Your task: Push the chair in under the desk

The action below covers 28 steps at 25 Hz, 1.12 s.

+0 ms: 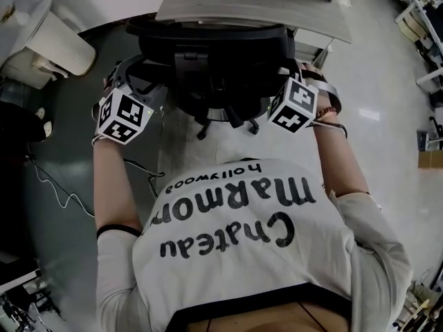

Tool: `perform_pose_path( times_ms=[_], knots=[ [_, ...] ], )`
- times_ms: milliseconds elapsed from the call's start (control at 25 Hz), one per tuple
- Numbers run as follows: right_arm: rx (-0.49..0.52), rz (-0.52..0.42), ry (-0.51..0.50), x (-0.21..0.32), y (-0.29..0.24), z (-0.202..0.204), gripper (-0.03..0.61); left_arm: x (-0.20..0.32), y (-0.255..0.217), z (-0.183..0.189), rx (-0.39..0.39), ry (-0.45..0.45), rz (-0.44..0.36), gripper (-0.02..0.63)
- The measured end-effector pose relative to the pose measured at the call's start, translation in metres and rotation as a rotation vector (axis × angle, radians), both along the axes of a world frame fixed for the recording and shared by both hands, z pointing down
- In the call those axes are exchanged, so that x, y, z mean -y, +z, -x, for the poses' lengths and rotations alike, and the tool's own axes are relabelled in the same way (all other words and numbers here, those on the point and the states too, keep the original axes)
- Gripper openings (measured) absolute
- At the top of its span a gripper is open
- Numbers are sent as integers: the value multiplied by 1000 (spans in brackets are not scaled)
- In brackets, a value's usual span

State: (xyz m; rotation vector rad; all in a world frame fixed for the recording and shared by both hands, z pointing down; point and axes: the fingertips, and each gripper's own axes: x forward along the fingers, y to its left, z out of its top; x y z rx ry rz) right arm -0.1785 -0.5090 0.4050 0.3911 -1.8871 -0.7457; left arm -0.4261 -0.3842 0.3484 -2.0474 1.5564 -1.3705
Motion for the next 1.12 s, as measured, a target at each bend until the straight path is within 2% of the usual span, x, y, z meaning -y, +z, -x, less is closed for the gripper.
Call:
perform_pose_path(
  times_ms=[40,80,160,240,280,320,480,640,760,880,1040,1120],
  knots=[
    [0,11,-7,-1,1,-1,191,-5,-5,-4,-23,-10,-26,285],
    [-3,34,-22,-2,2,-4,194,-10,-12,-8,-79,-15,-57,265],
    [14,91,-50,-4,-4,-5,199,-21,-32,-14,-266,-24,-128,248],
    [74,112,-32,-7,-19,-2,251,-33,-52,-19,-472,-25,-191,217],
    [97,104,-13,-10,-26,-1,262,-41,-57,-24,-548,-19,-206,201],
    [113,90,7,-15,-33,-2,260,-49,-60,-29,-590,-13,-210,192],
    [203,71,50,-47,-61,-9,245,-71,-58,-52,-586,-23,-210,183],
    [403,178,83,-81,-92,-6,241,-73,-73,-67,-696,-38,-250,157],
    [557,237,109,-106,-109,-3,209,-83,-83,-85,-733,-29,-288,138],
    [667,287,134,-125,-104,-6,189,-97,-85,-101,-757,-55,-342,132],
    [790,405,191,-151,-96,-1,86,-117,-84,-115,-867,-109,-364,116],
    [854,456,211,-164,-99,-1,14,-128,-84,-119,-915,-139,-377,99]
  ],
)
